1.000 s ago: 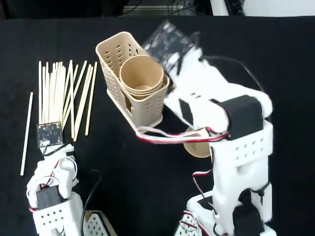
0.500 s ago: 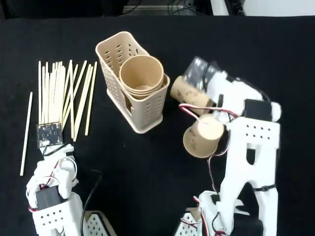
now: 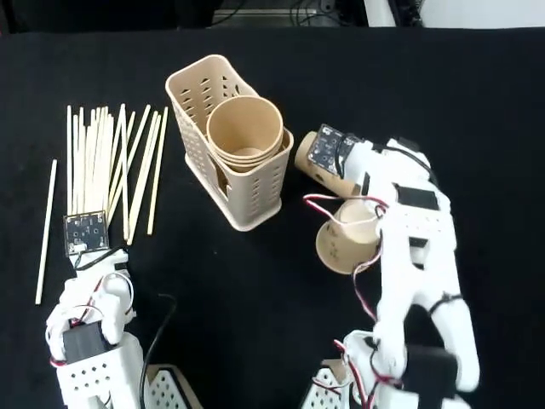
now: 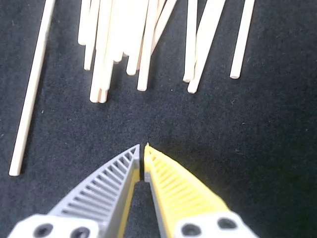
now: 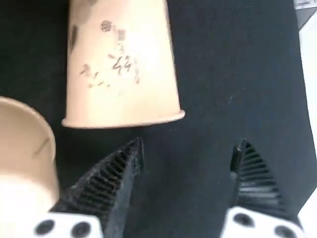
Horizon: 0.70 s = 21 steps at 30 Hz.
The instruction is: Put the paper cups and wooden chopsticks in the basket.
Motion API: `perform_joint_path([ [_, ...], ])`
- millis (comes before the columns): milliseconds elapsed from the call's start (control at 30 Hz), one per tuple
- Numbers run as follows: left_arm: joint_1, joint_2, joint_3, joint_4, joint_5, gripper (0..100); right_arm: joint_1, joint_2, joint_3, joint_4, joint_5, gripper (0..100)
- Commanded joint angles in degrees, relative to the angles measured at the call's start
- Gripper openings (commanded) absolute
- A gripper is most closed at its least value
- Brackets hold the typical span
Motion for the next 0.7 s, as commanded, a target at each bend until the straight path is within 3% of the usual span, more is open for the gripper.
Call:
perform_joint_path([
  [0,-0.4,-0.1,1.0,0.2,0.0,3,-1.2,3.3,-0.1,-5.6,-0.3,20.4],
  [167,-0.4,-0.1,1.0,0.2,0.0,3,-2.2,4.4,-0.1,-11.3,-7.0,1.0],
  [533,-0.4,-0.1,1.0,0.2,0.0,3,-0.5,4.0,-0.1,-12.6,-9.3,1.1],
  [667,-0.4,-0.1,1.0,0.2,0.0,3,0.4,0.7,-0.2,-12.6,-15.8,1.1],
])
